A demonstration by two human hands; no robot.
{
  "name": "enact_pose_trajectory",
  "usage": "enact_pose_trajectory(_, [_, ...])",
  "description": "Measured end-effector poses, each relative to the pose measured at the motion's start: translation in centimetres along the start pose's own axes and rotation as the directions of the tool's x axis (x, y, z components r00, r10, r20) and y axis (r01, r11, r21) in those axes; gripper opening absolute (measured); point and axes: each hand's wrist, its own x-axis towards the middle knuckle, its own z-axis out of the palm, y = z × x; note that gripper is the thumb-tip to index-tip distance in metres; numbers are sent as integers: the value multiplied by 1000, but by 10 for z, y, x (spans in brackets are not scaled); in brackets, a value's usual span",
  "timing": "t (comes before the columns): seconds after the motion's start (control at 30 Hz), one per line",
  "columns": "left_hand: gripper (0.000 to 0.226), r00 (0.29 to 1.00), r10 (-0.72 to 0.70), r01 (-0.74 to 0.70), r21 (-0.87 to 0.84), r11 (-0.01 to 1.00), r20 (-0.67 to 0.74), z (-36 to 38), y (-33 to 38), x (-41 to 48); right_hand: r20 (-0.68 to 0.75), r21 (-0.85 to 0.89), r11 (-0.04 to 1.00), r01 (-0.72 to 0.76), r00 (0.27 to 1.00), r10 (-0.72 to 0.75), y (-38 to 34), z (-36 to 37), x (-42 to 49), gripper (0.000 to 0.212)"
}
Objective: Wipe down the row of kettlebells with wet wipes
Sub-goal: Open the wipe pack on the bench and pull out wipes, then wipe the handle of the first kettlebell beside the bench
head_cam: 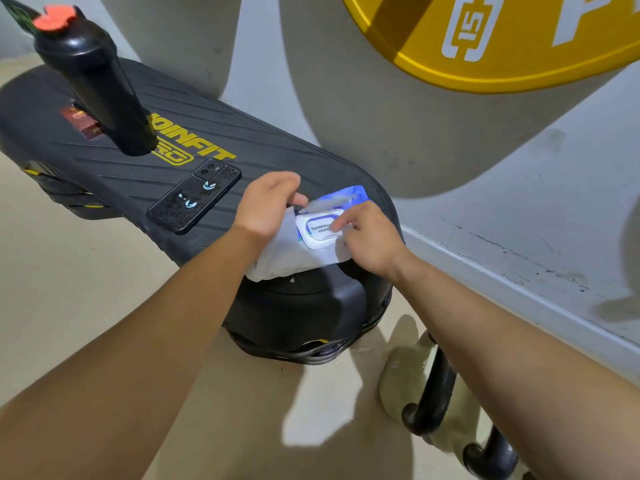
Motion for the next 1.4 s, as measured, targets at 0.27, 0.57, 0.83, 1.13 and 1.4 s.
enact_pose_trajectory(0.27, [37,984,-31,-48,436,899,173,2,-2,-12,-95,132,991,-13,995,25,6,2,-2,14])
enact_pose_trajectory(0.57, [46,970,-155,76,377,923,186,1,0,-8,-59,-135,989,-57,997,49,1,14,14,16])
enact_pose_trajectory(0.83, [40,948,-111,100,53,994,299,0,58,-42,-141,277,960,-49,986,91,-18,-8,-32,24])
enact_pose_trajectory(1.13, [19,764,-155,346,-195,918,626,28,139,-158,134,866,490,-99,990,-37,-23,-106,-182,6])
enact_pose_trajectory(1.4, [29,580,-139,-162,281,946,803,44,150,-259,108,787,603,-135,991,81,-8,-175,-294,19])
